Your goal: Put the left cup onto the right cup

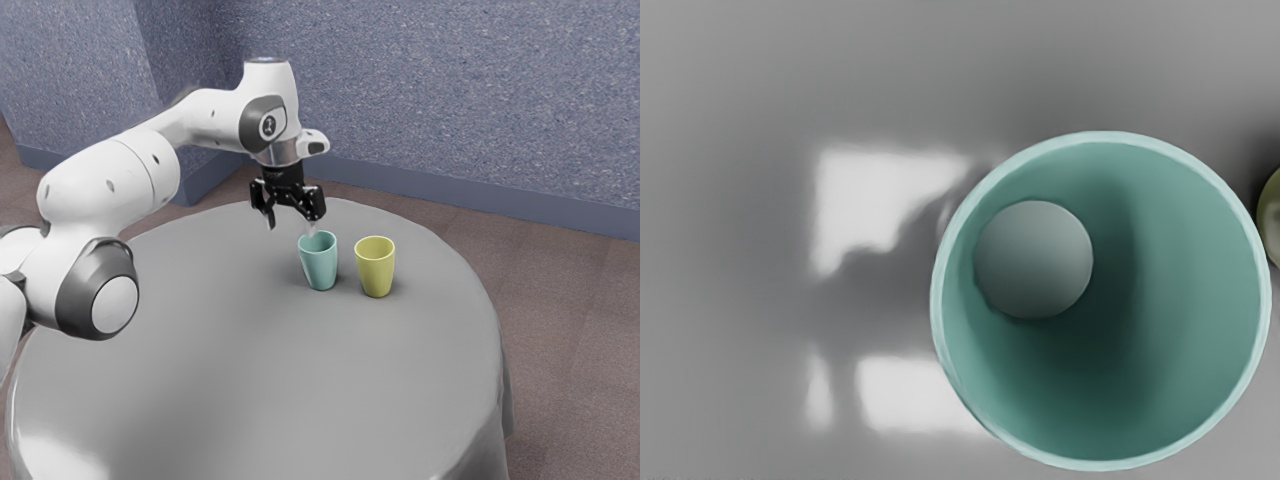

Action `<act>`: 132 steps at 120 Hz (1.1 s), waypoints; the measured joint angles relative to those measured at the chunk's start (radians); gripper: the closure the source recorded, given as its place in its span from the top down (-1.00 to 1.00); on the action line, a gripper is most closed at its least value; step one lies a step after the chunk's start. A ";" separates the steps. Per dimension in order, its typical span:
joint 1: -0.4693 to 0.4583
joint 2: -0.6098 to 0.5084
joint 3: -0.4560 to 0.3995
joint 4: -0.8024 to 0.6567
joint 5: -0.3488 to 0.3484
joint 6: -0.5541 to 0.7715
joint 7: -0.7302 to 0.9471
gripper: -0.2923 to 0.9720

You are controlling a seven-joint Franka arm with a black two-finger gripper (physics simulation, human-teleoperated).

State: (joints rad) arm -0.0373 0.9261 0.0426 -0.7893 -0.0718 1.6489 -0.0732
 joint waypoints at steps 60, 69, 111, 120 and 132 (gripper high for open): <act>0.018 0.040 -0.013 0.013 0.000 0.027 -0.043 0.50; 0.021 0.049 -0.014 0.028 0.000 0.029 -0.046 0.50; 0.023 0.083 -0.023 0.073 0.001 0.033 -0.056 0.50; 0.023 0.086 -0.025 0.074 0.001 0.033 -0.058 0.50; 0.024 0.093 -0.026 0.080 0.001 0.033 -0.059 0.50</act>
State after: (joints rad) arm -0.0138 1.0193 0.0170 -0.7094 -0.0706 1.6822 -0.1326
